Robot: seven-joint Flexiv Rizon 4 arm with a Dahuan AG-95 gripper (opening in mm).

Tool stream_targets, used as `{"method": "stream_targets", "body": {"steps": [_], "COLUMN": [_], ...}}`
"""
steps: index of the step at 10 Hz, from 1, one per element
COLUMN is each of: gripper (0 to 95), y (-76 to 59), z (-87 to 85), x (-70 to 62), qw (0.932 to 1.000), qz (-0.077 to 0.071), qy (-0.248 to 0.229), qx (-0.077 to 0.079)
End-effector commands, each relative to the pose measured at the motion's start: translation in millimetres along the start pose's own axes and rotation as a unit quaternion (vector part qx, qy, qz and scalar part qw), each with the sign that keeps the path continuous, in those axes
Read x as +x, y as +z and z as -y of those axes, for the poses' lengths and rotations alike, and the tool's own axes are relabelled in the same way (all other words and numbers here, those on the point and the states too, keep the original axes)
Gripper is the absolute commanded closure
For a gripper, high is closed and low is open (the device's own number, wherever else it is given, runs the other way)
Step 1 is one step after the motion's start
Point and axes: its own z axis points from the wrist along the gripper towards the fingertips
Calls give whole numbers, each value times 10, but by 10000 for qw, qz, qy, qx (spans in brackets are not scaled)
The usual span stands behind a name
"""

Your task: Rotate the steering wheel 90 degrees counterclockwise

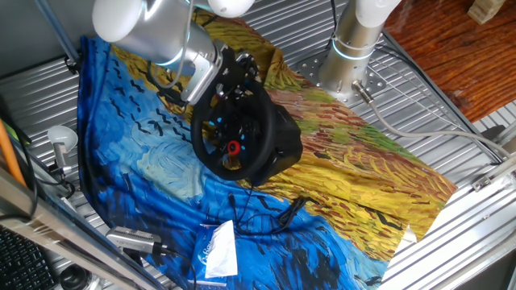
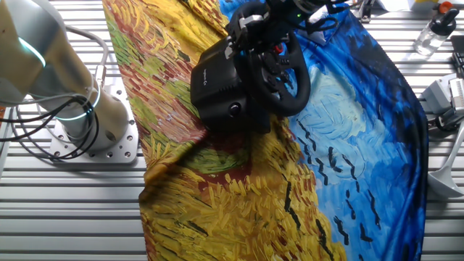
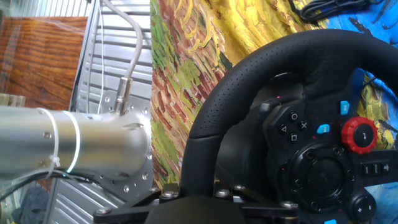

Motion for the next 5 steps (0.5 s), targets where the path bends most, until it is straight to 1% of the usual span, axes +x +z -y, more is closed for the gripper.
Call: {"method": "stream_targets", "body": {"steps": [1,3,4,5], "gripper": [950,950,950,950], "y": [-37,-72,-37,-7], "z": [14,-5,16,40], "x": [30,75,114,140], "qw": [9999,9998,9995,9992], "qz": [-20,-30,24,71], "qy": [-112,-207,-317,-371], "qx": [-11,-8,84,107]}}
